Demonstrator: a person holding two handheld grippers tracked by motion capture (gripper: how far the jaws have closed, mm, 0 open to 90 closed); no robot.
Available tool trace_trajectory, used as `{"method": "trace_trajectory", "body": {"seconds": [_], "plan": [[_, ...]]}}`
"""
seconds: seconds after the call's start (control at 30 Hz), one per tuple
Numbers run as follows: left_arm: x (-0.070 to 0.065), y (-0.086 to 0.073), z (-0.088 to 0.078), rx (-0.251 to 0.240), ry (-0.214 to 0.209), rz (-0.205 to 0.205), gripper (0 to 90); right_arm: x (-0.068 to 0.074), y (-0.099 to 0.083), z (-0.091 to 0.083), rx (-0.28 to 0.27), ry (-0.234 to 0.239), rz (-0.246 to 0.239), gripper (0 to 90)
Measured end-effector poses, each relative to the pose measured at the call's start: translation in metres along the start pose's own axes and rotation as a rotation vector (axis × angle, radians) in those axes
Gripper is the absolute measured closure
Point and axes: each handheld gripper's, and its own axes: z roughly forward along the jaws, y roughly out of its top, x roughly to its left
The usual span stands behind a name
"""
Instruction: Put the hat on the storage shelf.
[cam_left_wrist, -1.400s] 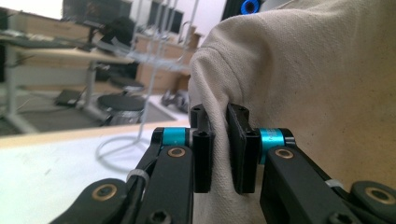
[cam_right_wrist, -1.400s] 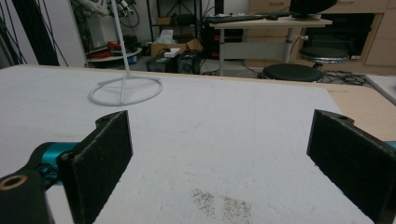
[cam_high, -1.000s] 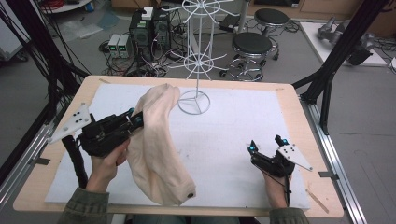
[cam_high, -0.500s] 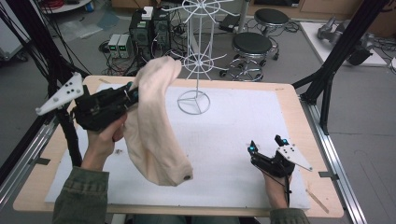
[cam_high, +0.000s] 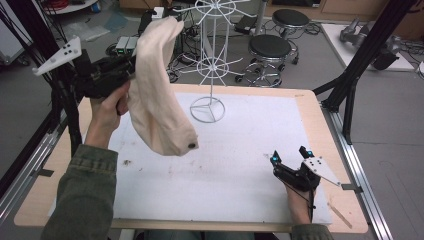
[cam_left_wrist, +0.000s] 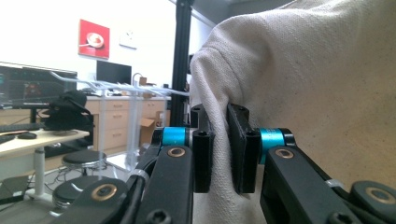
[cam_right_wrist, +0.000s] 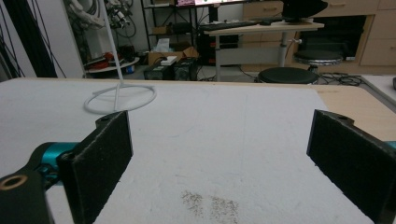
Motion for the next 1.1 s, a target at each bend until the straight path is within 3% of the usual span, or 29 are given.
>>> {"method": "trace_trajectory", "body": {"seconds": [0.23, 0.37, 0.5, 0.67, 1.1], "plan": [[0.027, 0.011, 0.009, -0.014, 0.02, -0.013, 80.6, -0.006, -0.001, -0.006, -0.009, -0.017, 0.023, 5.9], [0.035, 0.016, 0.011, -0.032, 0.015, -0.021, 80.6, -0.009, -0.001, -0.008, -0.017, -0.02, 0.023, 5.9], [0.047, 0.022, 0.013, -0.061, 0.047, -0.005, 80.6, -0.009, -0.001, -0.008, -0.012, -0.015, 0.026, 5.9], [0.063, 0.027, 0.018, -0.047, 0.096, 0.01, 80.7, -0.006, -0.001, -0.008, -0.013, -0.01, 0.008, 5.9], [0.082, 0.047, 0.045, -0.088, 0.121, -0.025, 80.7, -0.009, 0.0, -0.013, -0.027, -0.012, -0.003, 5.9]]}}
